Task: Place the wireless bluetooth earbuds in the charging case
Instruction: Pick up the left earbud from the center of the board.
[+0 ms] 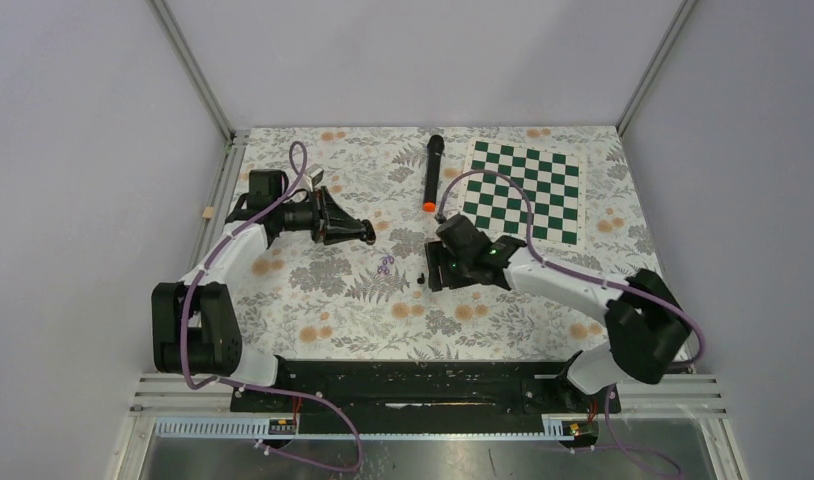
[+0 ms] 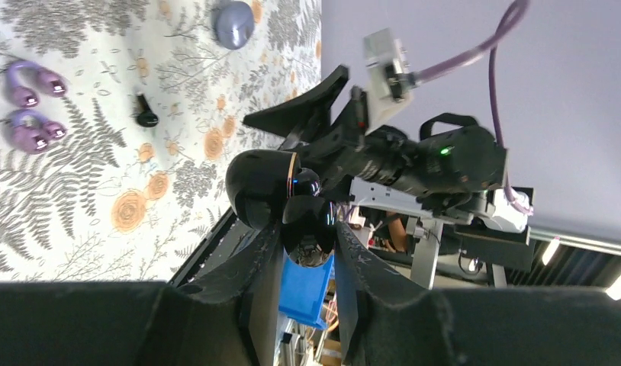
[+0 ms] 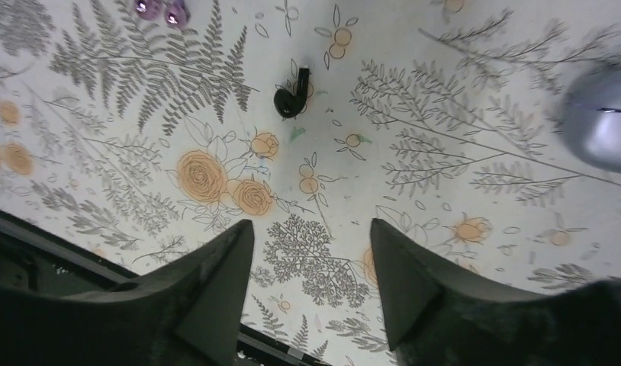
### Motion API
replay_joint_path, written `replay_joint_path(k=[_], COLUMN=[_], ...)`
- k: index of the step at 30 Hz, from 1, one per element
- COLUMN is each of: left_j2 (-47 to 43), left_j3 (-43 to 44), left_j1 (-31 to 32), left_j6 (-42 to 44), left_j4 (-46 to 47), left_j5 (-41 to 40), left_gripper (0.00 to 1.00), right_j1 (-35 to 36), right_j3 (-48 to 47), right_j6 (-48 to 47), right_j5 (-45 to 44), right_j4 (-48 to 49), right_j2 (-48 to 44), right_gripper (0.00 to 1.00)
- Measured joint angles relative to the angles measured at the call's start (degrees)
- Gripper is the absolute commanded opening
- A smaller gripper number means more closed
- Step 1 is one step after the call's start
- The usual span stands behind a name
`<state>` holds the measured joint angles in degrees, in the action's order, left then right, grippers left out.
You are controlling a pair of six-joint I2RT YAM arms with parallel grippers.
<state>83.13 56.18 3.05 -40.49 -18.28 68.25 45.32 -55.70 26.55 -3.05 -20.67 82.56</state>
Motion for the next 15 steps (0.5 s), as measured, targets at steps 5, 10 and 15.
replay_joint_path(k=[5, 10, 15], left_j2=[-0.92, -0.92, -0.92], left_j3=[-2.75, -3.48, -3.48], left_j1=[-1.25, -1.09, -1.09], left_j6=[-2.69, -4.22, -4.61], left_j4=[2.12, 3.63, 4.79], left_j5=[-2.03, -2.56, -2.56], left_gripper=[0.00, 0.00, 0.00], right_j1=[2.47, 3.69, 4.20], right_j3=[0.00, -4.33, -8.00], right_j6=[5.38, 7.61, 8.41], right_j5=[-2.34, -6.25, -8.17], right_j4=[3.65, 4.59, 5.86], right_j2=[8.68, 14.51, 18.78], right_gripper=[0.58, 0.56, 0.53])
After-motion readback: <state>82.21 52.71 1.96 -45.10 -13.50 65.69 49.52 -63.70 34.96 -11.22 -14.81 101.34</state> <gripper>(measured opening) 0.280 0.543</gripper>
